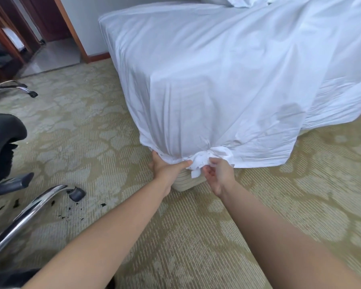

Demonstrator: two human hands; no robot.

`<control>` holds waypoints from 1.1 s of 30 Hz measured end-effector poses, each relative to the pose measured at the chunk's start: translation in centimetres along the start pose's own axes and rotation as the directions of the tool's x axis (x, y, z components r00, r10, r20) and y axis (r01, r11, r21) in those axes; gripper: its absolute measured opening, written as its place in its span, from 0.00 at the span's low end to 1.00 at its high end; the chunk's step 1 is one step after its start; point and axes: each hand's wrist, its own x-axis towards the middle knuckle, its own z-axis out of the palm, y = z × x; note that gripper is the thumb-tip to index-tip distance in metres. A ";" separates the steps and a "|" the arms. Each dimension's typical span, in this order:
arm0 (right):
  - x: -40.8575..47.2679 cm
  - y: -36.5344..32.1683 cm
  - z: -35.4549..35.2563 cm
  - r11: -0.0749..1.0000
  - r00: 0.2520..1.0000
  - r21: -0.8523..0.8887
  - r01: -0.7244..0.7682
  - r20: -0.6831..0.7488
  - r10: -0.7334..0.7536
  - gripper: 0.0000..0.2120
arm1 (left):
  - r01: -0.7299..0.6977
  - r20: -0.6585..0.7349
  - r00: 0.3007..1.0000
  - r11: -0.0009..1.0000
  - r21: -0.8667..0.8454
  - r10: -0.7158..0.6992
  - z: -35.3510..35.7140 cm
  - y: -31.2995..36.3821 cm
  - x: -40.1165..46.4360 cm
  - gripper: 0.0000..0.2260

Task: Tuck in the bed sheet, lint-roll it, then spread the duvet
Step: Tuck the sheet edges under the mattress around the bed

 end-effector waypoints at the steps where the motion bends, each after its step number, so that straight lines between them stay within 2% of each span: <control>1: -0.1 -0.1 -0.3 1.000 1.000 0.020 -0.009 0.019 0.008 0.04 | 0.006 0.004 1.000 1.000 0.009 -0.006 -0.1 0.1 0.1 0.50; 3: -0.4 -0.4 -0.5 0.999 0.999 -0.012 0.029 0.022 -0.029 0.03 | 0.010 0.007 1.000 1.000 0.014 -0.010 -0.2 0.2 0.5 0.48; 7: 0.3 -1.0 0.5 0.908 0.949 -0.291 0.300 -0.002 -0.314 0.14 | -0.060 -0.072 0.995 0.996 0.060 0.064 -0.4 0.5 0.7 0.41; 10: 1.2 -0.7 0.7 0.815 0.912 -0.462 0.351 -0.027 -0.408 0.16 | -0.096 -0.101 0.989 0.985 0.144 0.111 -0.6 1.1 0.8 0.38; 12: 1.8 -0.6 1.0 0.782 0.896 -0.505 0.367 -0.035 -0.443 0.16 | -0.121 -0.106 0.984 0.977 0.178 0.141 -0.6 1.4 0.9 0.37; 17: 2.5 -1.0 2.9 0.817 0.877 -0.456 0.353 -0.143 -0.459 0.16 | -0.131 -0.151 0.971 0.939 0.317 0.186 -0.5 1.9 1.4 0.36; 20: 2.2 -1.2 3.0 0.833 0.893 -0.450 0.321 -0.148 -0.424 0.15 | -0.128 -0.137 0.971 0.913 0.387 0.194 -0.6 2.2 0.9 0.36; 24: 2.1 -1.0 2.6 0.800 0.902 -0.529 0.283 -0.137 -0.409 0.06 | -0.115 0.001 0.993 0.944 0.311 0.120 -2.1 2.4 0.8 0.31; 26: 1.7 -1.1 2.6 0.779 0.906 -0.580 0.239 -0.155 -0.394 0.12 | -0.080 0.024 0.997 0.952 0.297 0.077 -2.8 2.7 0.7 0.23; 29: 0.5 -2.0 2.3 0.766 0.922 -0.625 0.149 -0.192 -0.336 0.19 | -0.004 -0.083 0.996 0.968 0.249 0.025 -3.1 3.8 -0.2 0.14; 31: -1.3 -3.1 2.4 0.736 0.929 -0.668 0.111 -0.193 -0.316 0.23 | -0.015 -0.164 0.985 0.967 0.253 0.058 -3.2 5.1 -1.0 0.16; 33: -2.7 -4.4 2.6 0.680 0.932 -0.716 0.158 -0.119 -0.342 0.21 | -0.084 -0.195 0.970 0.950 0.300 0.147 -3.2 6.6 -1.9 0.20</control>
